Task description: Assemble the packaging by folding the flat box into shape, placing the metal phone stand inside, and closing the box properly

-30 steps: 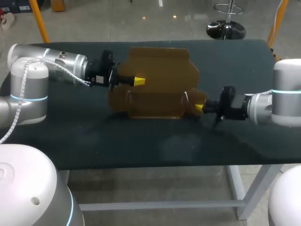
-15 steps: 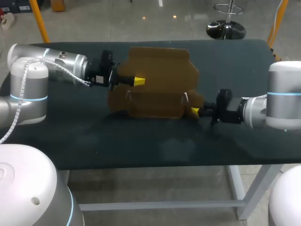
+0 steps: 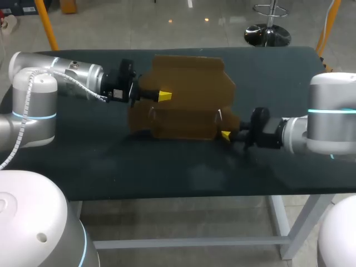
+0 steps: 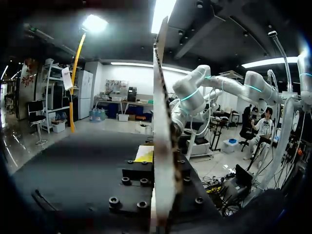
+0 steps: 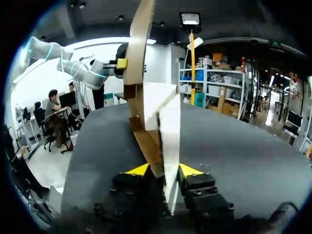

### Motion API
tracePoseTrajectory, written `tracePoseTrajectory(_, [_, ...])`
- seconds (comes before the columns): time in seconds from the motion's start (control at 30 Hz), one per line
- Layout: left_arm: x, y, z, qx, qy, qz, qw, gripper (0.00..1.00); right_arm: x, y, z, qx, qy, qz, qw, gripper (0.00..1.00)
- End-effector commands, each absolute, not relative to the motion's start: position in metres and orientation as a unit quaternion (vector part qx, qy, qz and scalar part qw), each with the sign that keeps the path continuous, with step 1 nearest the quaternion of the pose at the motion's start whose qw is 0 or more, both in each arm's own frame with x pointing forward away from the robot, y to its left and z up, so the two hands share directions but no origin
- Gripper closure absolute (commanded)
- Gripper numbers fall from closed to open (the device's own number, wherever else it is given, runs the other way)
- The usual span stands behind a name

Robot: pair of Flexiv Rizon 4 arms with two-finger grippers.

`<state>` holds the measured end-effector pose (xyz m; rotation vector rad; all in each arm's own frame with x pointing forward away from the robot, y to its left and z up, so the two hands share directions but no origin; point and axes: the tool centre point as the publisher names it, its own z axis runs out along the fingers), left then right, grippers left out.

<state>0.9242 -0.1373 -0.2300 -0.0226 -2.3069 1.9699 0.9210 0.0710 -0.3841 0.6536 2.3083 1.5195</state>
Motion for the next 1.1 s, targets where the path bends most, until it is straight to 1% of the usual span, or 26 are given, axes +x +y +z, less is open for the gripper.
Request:
tracePoseTrajectory(0.03, [0.925, -0.140, -0.233, -0.009, -0.759, 0.649, 0.055, 1.00, 0.913, 0.078, -0.387, 0.246, 0.802, 0.521, 0.156, 0.60])
tracePoseTrajectory(0.27, [0.925, -0.140, -0.233, -0.009, -0.759, 0.649, 0.055, 1.00, 0.910, 0.082, -0.393, 0.270, 0.799, 0.519, 0.142, 0.60])
tracePoseTrajectory(0.77, [0.925, -0.140, -0.233, -0.009, -0.759, 0.649, 0.055, 1.00, 0.923, 0.087, -0.389, 0.315, 0.786, 0.513, 0.141, 0.60])
tracePoseTrajectory(1.0, [0.925, -0.140, -0.233, -0.009, -0.759, 0.649, 0.055, 1.00, 0.919, 0.092, -0.387, 0.350, 0.777, 0.498, 0.163, 0.61])
tracePoseTrajectory(1.1, [0.925, -0.140, -0.233, -0.009, -0.759, 0.649, 0.055, 1.00, 0.914, 0.091, -0.387, 0.366, 0.767, 0.496, 0.178, 0.59])
